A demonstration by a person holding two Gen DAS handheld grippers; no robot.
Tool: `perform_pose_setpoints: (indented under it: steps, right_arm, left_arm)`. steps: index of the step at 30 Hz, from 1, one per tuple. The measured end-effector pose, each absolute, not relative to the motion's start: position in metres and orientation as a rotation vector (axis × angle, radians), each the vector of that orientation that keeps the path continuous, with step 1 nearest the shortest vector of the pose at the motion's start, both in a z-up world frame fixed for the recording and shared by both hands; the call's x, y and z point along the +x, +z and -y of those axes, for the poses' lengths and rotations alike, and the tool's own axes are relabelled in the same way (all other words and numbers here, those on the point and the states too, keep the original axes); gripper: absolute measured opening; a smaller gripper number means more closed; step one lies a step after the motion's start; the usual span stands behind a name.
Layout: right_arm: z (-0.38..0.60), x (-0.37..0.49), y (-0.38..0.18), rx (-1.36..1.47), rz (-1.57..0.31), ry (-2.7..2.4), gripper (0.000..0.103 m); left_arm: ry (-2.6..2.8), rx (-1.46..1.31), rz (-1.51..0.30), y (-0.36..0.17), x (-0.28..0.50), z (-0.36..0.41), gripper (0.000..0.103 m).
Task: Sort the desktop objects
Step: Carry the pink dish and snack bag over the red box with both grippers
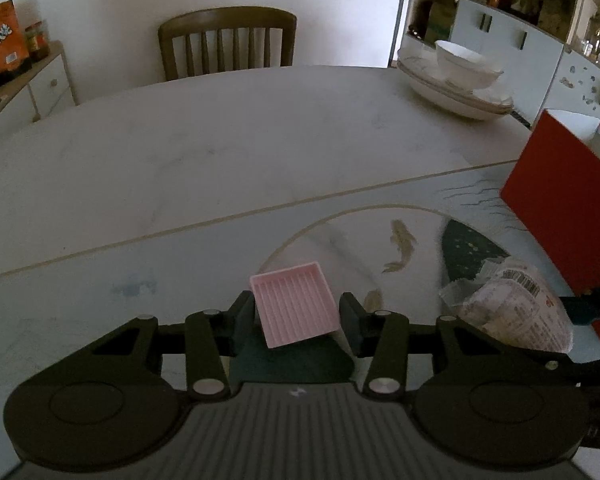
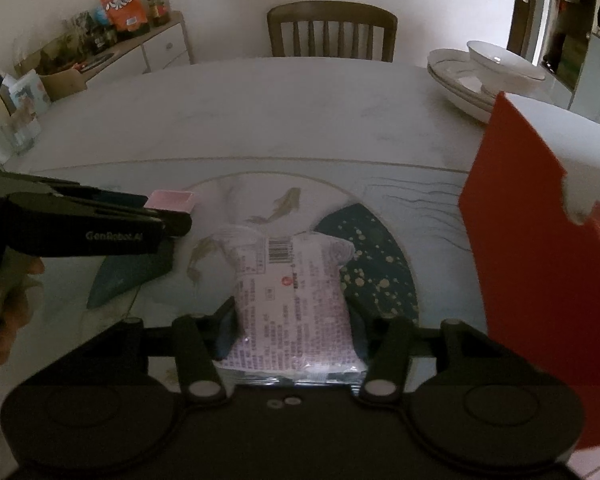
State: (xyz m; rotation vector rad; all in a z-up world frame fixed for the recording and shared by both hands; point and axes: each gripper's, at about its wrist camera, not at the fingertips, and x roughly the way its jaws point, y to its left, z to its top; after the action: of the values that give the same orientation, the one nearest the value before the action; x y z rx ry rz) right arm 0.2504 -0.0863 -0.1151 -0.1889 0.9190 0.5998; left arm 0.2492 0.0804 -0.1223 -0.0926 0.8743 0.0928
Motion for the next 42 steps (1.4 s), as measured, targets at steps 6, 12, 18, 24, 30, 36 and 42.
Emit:
perform_pose_setpoints:
  steps: [6, 12, 18, 24, 30, 36, 42]
  right_arm:
    - [0.096, 0.241, -0.102, -0.172, -0.901, 0.602, 0.053]
    - [0.108, 0.228, -0.086, -0.159, -0.883, 0.600, 0.053]
    - [0.124, 0.217, -0.072, -0.146, -0.875, 0.572, 0.053]
    - [0.146, 0.205, -0.058, -0.112, -0.865, 0.547, 0.053]
    - [0.172, 0.194, -0.042, -0.081, -0.854, 0.515, 0.053]
    - [0.197, 0.187, -0.024, -0.071, -0.822, 0.496, 0.052]
    - [0.226, 0.187, -0.012, -0.061, -0.812, 0.459, 0.052]
  left_arm:
    - [0.060, -0.086, -0.852, -0.106, 0.234, -0.070, 0.045]
    - [0.020, -0.075, -0.818, -0.083, 0.215, -0.056, 0.045]
    - [-0.027, -0.076, -0.813, -0.066, 0.199, -0.040, 0.045]
    - [-0.083, -0.089, -0.800, -0.049, 0.183, -0.022, 0.045]
    - [-0.137, -0.092, -0.776, -0.029, 0.176, -0.003, 0.045]
    - [-0.193, -0.073, -0.746, -0.013, 0.175, 0.026, 0.045]
    - [-0.237, -0.076, -0.735, -0.002, 0.182, 0.053, 0.045]
